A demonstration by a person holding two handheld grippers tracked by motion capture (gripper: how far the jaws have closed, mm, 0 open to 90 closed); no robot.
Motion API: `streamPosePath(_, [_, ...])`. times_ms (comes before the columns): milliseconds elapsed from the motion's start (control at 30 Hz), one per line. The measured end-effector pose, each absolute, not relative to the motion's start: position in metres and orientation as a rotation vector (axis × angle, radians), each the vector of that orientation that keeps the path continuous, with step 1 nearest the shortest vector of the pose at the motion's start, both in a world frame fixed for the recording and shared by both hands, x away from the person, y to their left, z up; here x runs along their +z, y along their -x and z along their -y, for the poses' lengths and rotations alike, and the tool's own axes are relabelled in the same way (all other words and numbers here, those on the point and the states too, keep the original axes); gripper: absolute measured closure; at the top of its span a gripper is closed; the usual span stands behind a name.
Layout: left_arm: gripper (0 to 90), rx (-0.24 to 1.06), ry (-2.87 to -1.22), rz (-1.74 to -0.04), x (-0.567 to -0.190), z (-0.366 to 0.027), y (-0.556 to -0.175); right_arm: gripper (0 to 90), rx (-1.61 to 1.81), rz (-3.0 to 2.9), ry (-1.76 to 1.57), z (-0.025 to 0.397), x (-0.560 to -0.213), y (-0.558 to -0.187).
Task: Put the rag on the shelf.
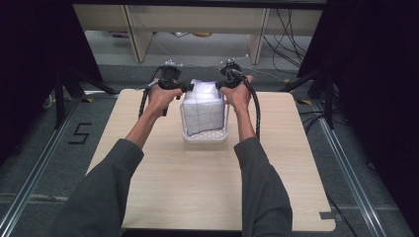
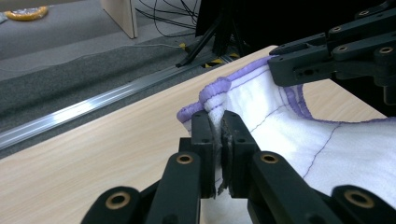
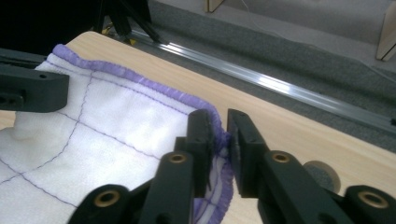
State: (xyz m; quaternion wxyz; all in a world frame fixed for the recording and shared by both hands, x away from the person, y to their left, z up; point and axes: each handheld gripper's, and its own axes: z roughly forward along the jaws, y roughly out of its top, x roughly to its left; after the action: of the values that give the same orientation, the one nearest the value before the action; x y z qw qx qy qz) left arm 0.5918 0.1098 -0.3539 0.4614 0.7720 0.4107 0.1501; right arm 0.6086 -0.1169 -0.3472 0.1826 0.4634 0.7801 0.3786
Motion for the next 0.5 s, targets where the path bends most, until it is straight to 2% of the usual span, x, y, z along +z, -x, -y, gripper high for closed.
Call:
streamPosePath(100, [74.7,0.358,-1.890,-1.030,-0.355,-0.111,-0.592,73.7,1.069,-2.195,-1.319,0.120,-0.351,-0.609])
streamPosePath(167, [68.8,0.353,-1.870,-1.045,-0.354,-0.114,-0.591,65.1,1.074,-2.192,-1.360,0.121,-0.352,-0.608])
streamPosePath(200, [66.4,0.348,-1.866,-1.049,-0.353,-0.116,-0.591,65.5,1.061,-2.180,-1.371,0.123,-0.352,-0.608])
streamPosePath(333, [61.1,0.347,-1.868,-1.047,-0.346,-0.122,-0.586,63.9,1.084,-2.157,-1.367,0.128,-0.350,-0.606])
streamPosePath(500, [58.7,0.367,-1.882,-1.055,-0.340,-0.130,-0.581,61.5,1.113,-2.147,-1.371,0.136,-0.342,-0.600])
